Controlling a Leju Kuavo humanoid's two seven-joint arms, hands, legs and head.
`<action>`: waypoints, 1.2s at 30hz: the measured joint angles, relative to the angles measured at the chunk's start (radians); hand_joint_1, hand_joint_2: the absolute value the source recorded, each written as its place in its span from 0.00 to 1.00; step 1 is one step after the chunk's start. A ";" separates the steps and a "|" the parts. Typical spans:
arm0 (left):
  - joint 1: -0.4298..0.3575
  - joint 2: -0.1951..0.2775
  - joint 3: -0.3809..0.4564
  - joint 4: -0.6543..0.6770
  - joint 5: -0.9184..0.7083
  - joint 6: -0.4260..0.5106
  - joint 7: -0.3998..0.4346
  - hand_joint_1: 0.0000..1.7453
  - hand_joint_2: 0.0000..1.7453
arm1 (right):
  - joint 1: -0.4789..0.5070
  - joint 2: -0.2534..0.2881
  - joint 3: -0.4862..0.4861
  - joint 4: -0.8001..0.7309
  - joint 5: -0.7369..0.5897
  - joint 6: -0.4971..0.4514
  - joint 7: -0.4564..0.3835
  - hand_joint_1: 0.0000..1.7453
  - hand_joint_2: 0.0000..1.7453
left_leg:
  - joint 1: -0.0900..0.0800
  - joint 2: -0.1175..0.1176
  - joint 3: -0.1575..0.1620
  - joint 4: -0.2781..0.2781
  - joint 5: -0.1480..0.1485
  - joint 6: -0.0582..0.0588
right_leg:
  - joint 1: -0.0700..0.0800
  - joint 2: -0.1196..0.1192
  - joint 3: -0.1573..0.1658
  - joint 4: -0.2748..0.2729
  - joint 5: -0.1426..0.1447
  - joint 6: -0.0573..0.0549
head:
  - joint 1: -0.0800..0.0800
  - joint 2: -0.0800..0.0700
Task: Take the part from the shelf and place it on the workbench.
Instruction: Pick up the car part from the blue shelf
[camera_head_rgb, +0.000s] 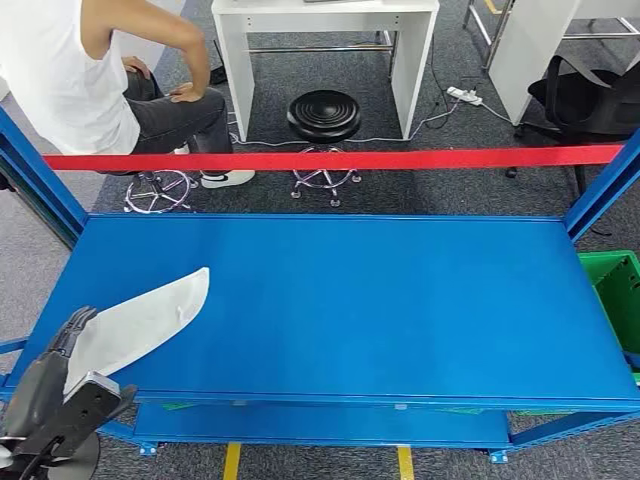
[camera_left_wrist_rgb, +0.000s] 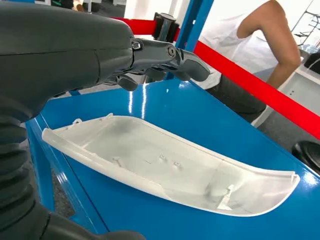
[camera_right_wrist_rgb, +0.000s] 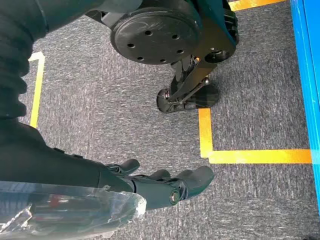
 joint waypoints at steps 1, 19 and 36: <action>0.000 0.000 -0.001 0.000 0.000 0.000 0.000 0.00 1.00 | 0.000 0.000 0.000 0.000 0.000 0.000 0.000 0.00 1.00 | 0.000 0.000 0.000 0.000 0.000 0.000 | 0.000 0.000 0.000 0.000 0.000 0.000 | 0.000 0.000; -0.001 0.007 -0.018 0.000 0.000 0.001 0.000 0.00 1.00 | 0.000 0.000 -0.002 -0.002 0.000 0.000 0.000 0.00 1.00 | 0.000 0.000 0.000 0.000 -0.001 0.000 | 0.000 0.000 0.000 0.000 0.000 0.000 | 0.000 0.000; -0.147 0.138 -0.043 0.180 -0.075 -0.152 0.158 0.00 1.00 | -0.038 0.000 -0.007 -0.002 0.078 0.046 -0.003 0.00 1.00 | 0.000 0.000 0.000 0.000 0.000 -0.001 | 0.000 0.000 0.001 -0.001 0.000 0.000 | 0.000 0.000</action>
